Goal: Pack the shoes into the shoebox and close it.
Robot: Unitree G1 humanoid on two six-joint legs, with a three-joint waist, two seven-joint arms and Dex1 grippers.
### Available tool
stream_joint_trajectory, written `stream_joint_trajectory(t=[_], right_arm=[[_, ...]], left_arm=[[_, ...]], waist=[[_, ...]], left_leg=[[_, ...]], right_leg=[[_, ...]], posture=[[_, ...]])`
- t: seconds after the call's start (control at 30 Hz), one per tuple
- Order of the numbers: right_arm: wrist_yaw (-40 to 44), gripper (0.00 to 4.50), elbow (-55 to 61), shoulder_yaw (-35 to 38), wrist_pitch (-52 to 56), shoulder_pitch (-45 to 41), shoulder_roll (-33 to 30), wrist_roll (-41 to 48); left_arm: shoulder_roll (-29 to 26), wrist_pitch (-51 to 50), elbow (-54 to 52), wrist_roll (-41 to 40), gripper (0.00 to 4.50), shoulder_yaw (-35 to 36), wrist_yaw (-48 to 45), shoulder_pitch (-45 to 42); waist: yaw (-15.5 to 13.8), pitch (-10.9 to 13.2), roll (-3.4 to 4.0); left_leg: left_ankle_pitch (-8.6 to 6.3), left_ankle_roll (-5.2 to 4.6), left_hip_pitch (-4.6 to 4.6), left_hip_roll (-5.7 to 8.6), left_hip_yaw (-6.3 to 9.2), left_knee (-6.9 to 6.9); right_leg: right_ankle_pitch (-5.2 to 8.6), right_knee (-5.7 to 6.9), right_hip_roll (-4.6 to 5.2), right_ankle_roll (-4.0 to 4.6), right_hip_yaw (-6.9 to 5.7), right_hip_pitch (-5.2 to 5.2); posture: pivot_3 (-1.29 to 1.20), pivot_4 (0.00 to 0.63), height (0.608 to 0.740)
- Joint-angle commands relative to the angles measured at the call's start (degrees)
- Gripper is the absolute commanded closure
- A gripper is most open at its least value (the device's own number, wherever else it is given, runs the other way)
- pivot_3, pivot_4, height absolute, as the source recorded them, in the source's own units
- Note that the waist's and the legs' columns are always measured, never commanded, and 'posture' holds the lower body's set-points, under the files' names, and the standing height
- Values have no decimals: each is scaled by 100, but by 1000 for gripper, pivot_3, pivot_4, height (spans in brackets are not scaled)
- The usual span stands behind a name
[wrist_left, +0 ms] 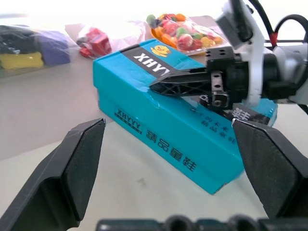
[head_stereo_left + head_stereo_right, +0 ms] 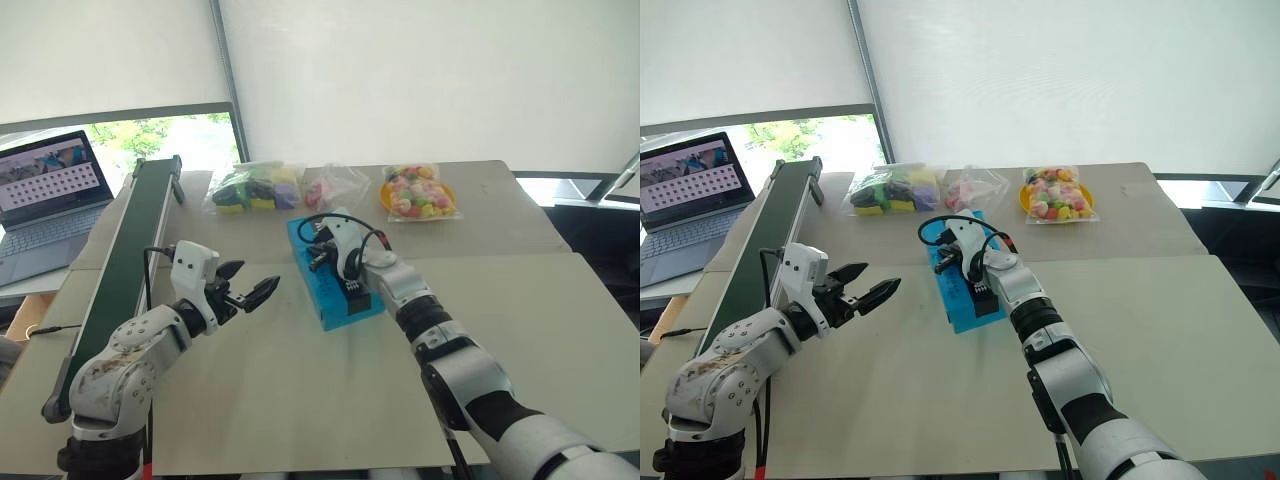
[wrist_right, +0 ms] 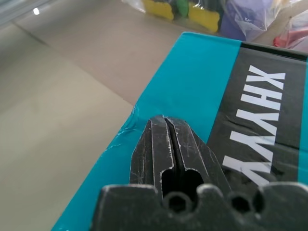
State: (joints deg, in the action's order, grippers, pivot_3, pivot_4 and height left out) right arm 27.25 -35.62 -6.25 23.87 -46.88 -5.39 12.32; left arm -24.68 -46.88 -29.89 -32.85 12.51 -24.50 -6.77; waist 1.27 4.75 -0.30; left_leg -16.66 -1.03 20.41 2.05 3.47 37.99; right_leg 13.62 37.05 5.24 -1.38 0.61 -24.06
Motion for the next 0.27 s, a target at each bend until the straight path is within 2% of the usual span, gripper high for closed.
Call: stream_joint_trajectory(t=[0.03,0.13,0.27], right_arm=[[-214,4451,2581,1406,1436,375,-333,1552],[-392,4451,3833,2107,2271,744,-780,2328],[-474,4451,4484,1765,2709,1428,-1475,1978]], left_arm=[[25,271,-210,11,0,190,169,-15],[89,368,-174,-19,0,159,186,46],[246,510,-106,-21,0,-39,154,118]], waist=[[-49,8,6],[-52,14,16],[-55,12,15]], left_leg=[[4,6,22,-2,4,1],[9,15,52,-2,7,2],[-9,-16,35,-5,6,0]], right_leg=[[0,0,0,0,-3,-19],[-1,0,2,0,-4,-42],[0,-17,0,0,-16,-12]], posture=[[0,150,661],[0,150,661],[0,150,661]])
